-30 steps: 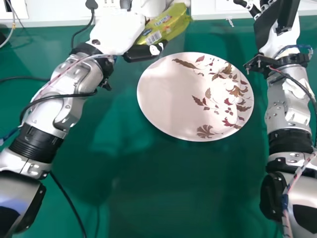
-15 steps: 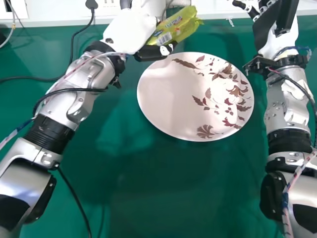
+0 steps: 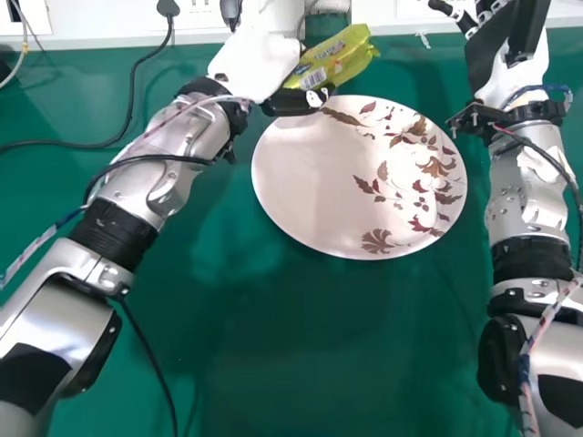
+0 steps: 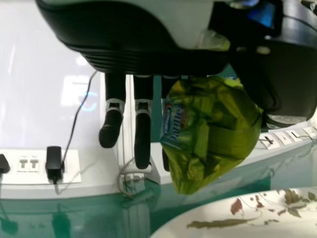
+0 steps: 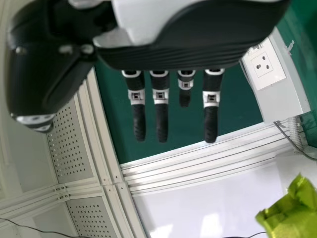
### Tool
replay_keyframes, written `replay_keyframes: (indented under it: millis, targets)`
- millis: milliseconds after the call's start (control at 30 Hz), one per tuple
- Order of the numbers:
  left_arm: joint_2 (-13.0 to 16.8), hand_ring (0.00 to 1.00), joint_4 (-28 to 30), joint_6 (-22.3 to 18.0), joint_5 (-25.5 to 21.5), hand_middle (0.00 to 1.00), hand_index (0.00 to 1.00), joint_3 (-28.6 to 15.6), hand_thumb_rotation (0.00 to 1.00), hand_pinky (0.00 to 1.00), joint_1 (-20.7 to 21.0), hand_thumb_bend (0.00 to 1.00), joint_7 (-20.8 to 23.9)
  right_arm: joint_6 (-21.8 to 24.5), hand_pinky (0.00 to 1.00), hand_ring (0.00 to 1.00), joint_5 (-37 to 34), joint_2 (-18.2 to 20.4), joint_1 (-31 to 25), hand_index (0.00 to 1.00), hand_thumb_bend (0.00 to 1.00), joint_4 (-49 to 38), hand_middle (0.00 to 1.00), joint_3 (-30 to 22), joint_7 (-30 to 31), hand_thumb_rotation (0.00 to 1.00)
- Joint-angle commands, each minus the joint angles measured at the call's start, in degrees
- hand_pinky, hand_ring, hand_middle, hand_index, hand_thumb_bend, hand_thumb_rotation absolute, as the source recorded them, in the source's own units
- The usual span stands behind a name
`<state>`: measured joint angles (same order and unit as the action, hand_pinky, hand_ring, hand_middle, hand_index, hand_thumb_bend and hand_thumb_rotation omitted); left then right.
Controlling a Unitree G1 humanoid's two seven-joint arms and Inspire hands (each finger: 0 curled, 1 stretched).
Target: Pick up biscuit and place it in the plate
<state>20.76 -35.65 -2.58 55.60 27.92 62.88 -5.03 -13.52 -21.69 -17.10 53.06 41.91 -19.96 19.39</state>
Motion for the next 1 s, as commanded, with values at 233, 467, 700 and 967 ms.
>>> replay_keyframes:
  millis: [233,467,700,967]
  targets:
    - [-1.86,0.4,-4.31,-2.42,-1.14,0.48,0.51,1.69,0.0,0.19,2.99,0.51,1.79,-0.55,0.58,0.72,-0.52,0.55,1.49,0.74,0.87,2.15,0.75,-0.76,-0.11,0.35]
    - [-3.36,0.4,-6.89,-2.6,-0.81,0.49,0.5,2.51,0.0,0.18,4.21,0.51,1.81,-0.9,0.58,0.73,-0.62,0.65,1.49,0.75,0.87,2.36,0.76,-0.9,0.39,0.37]
    - [-5.16,0.4,-12.12,-2.43,-0.4,0.49,0.5,4.07,0.0,0.18,5.98,0.51,3.46,-1.43,0.59,0.73,-0.26,0.94,1.41,0.75,0.88,2.42,0.76,-0.7,0.13,0.38]
    - [-6.59,0.4,-17.73,-2.51,0.46,0.49,0.5,7.15,0.0,0.18,7.65,0.51,7.35,-1.44,0.58,0.72,-0.36,0.97,1.46,0.74,0.88,2.36,0.74,-0.7,0.12,0.38]
